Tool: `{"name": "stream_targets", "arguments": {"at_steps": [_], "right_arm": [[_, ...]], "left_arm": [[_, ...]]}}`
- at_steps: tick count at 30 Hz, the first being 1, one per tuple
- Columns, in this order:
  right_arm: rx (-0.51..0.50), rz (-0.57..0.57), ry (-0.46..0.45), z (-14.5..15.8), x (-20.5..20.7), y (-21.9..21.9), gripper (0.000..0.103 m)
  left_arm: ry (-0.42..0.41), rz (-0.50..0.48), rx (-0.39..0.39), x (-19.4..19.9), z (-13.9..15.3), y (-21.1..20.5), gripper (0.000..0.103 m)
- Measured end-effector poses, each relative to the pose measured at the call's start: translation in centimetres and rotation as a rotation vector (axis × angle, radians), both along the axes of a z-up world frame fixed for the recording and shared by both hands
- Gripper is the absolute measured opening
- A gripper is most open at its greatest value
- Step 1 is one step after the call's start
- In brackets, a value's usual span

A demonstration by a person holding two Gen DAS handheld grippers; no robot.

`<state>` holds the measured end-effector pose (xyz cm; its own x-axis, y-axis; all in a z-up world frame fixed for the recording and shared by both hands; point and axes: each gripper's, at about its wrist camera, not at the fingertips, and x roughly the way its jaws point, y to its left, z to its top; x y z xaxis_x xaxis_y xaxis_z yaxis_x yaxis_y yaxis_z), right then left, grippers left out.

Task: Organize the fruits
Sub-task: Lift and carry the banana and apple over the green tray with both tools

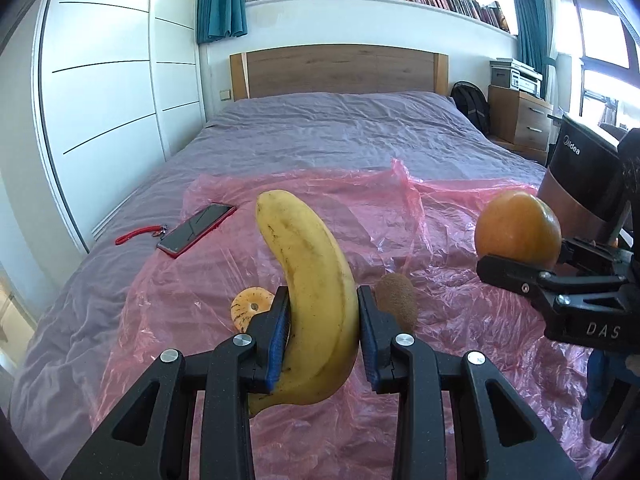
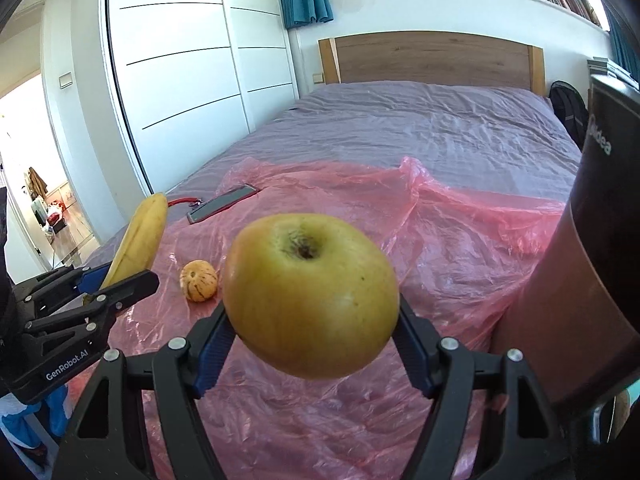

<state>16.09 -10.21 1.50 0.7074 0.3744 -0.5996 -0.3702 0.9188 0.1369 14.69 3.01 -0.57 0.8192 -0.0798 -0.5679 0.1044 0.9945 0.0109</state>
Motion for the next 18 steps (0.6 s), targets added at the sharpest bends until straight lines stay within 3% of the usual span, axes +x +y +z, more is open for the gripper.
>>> {"name": "stream_targets", "arguments": {"at_steps": [6, 18], "right_arm": [[0.005, 0.016, 0.016, 1.3, -4.4, 0.4, 0.103], [0.025, -0.012, 0.084, 2.6, -13.0, -1.9, 0.103]], "left_arm": [[-0.037, -0.001, -0.009, -3.6, 2.8, -0.4, 0.028], [-0.027, -0.047, -0.043, -10.3, 5.6, -2.1, 0.028]]}}
